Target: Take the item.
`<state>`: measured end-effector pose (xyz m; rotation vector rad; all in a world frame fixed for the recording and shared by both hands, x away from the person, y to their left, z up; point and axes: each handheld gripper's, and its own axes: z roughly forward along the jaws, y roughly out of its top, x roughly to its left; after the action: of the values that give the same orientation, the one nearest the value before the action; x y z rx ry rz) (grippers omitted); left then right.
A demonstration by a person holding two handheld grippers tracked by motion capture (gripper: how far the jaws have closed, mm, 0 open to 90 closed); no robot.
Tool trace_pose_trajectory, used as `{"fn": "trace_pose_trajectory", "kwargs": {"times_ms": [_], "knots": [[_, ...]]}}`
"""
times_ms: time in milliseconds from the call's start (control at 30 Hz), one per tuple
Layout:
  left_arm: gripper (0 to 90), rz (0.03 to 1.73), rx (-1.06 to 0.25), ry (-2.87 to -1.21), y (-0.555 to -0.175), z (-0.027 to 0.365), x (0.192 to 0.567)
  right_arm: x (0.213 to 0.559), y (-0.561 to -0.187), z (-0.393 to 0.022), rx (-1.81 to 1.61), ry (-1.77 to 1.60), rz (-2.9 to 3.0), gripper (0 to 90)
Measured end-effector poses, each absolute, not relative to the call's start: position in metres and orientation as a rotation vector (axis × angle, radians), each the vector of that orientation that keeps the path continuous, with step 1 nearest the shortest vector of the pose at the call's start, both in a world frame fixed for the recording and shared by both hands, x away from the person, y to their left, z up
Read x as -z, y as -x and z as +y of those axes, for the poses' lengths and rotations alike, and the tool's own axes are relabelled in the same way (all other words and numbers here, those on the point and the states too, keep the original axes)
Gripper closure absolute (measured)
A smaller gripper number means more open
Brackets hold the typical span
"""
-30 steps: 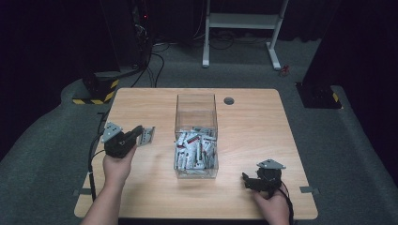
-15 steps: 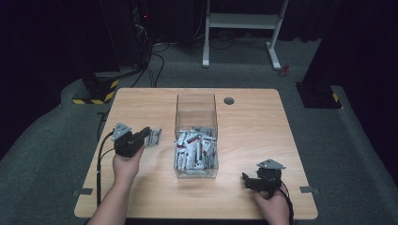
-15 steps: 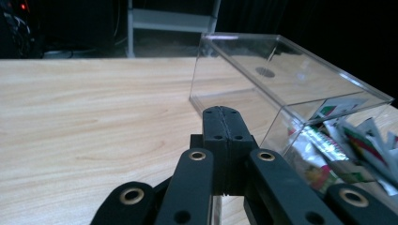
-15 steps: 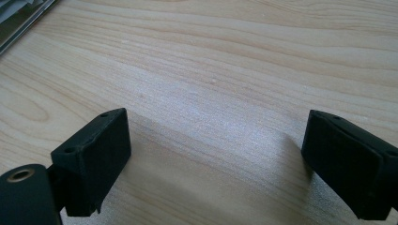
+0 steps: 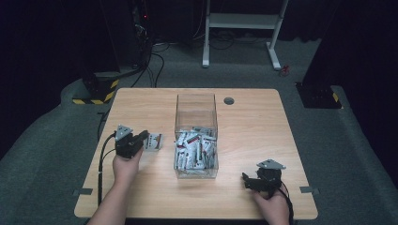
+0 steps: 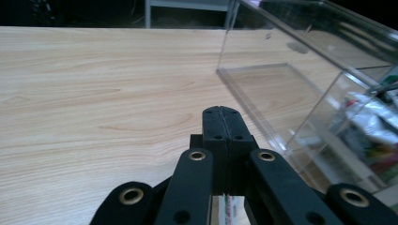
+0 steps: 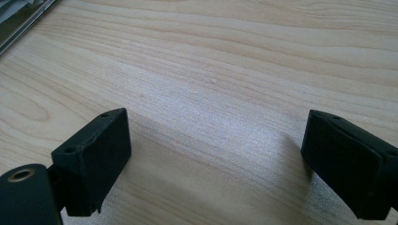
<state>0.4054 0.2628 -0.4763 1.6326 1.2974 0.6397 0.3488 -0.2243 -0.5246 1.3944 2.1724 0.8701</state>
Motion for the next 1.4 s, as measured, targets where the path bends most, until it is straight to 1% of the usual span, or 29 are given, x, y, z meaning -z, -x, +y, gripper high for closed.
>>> {"fn": "trace_pose_trajectory", "kwargs": {"times_ms": [133,333,400,433,500,533,700,800,867,1000,1167,1300,1400], "knots": [[88.7,1.329,-0.64,-1.634,-0.409,0.268,0.48,0.525,-0.349,-0.224,-0.87,-1.395,2.172,8.3],[88.0,1.334,-0.636,-1.637,-0.411,0.269,0.482,0.525,-0.349,-0.224,-0.87,-1.395,2.172,8.4],[86.1,1.33,-0.633,-1.641,-0.412,0.269,0.482,0.525,-0.349,-0.224,-0.869,-1.398,2.171,8.5],[82.2,1.325,-0.62,-1.641,-0.412,0.269,0.482,0.525,-0.349,-0.224,-0.869,-1.398,2.17,8.5],[69.7,1.322,-0.59,-1.634,-0.413,0.269,0.481,0.525,-0.348,-0.224,-0.869,-1.399,2.17,8.6],[65.2,1.32,-0.588,-1.631,-0.412,0.269,0.48,0.525,-0.348,-0.224,-0.869,-1.399,2.17,8.6],[53.0,1.306,-0.584,-1.609,-0.41,0.27,0.473,0.525,-0.348,-0.224,-0.869,-1.399,2.17,8.6],[49.9,1.293,-0.573,-1.622,-0.41,0.269,0.471,0.525,-0.348,-0.224,-0.869,-1.399,2.17,8.6],[48.4,1.281,-0.594,-1.631,-0.408,0.268,0.469,0.525,-0.348,-0.224,-0.869,-1.399,2.17,8.6],[45.0,1.268,-0.594,-1.639,-0.405,0.267,0.468,0.525,-0.348,-0.224,-0.869,-1.399,2.17,8.6],[38.6,1.263,-0.615,-1.657,-0.401,0.265,0.465,0.525,-0.348,-0.224,-0.869,-1.4,2.17,8.6],[32.6,1.265,-0.605,-1.67,-0.397,0.265,0.463,0.525,-0.348,-0.224,-0.869,-1.399,2.169,8.6],[31.8,1.25,-0.603,-1.674,-0.392,0.265,0.461,0.525,-0.348,-0.224,-0.869,-1.4,2.169,8.6]]}}
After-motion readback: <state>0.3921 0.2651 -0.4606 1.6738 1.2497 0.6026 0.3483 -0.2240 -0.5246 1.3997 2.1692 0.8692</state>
